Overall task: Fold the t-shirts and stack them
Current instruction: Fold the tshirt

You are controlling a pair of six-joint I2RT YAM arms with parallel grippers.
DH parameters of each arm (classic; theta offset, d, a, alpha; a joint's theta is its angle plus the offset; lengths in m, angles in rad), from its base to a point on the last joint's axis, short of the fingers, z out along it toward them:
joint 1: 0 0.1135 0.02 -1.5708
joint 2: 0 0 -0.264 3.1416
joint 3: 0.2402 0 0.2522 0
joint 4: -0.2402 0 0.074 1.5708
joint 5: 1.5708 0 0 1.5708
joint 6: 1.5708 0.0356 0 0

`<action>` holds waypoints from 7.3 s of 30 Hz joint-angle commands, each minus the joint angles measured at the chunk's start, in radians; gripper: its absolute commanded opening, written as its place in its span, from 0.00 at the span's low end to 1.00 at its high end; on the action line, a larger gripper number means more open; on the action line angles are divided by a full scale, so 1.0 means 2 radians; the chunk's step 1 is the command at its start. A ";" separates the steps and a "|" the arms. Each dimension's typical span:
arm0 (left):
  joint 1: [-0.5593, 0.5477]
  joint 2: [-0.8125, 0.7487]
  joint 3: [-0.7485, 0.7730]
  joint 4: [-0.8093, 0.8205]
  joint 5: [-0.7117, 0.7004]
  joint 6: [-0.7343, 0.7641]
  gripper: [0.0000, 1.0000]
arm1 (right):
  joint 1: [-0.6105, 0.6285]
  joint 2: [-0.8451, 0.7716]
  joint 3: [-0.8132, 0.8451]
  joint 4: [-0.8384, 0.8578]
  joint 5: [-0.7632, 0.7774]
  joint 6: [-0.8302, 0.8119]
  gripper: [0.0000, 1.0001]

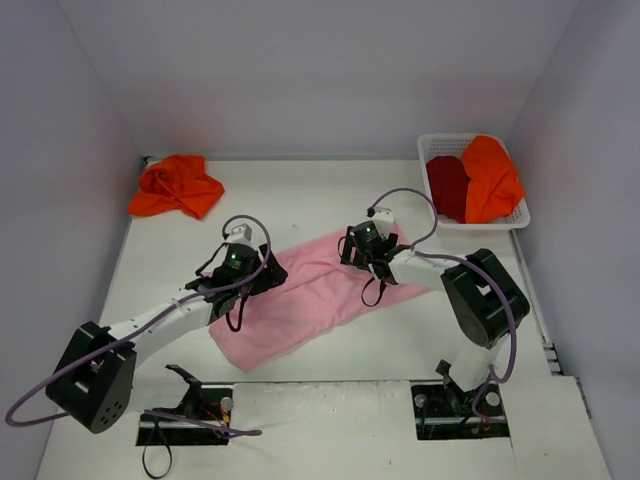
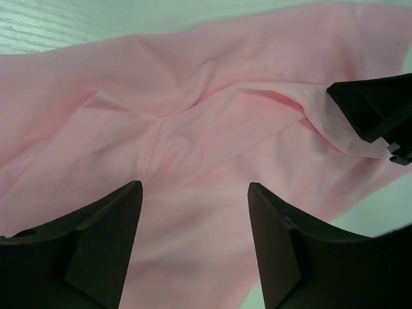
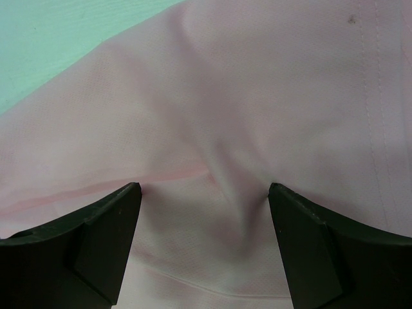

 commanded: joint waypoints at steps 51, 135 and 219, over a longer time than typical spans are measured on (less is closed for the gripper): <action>-0.008 -0.025 0.062 -0.244 -0.204 0.008 0.61 | -0.011 -0.019 0.006 -0.029 0.000 -0.016 0.77; -0.388 -0.188 0.086 -0.491 -0.281 -0.243 0.00 | -0.015 -0.051 0.016 -0.051 0.010 -0.022 0.77; 0.035 0.187 0.083 -0.002 -0.077 -0.036 0.54 | -0.150 -0.064 0.014 -0.040 0.034 -0.078 0.78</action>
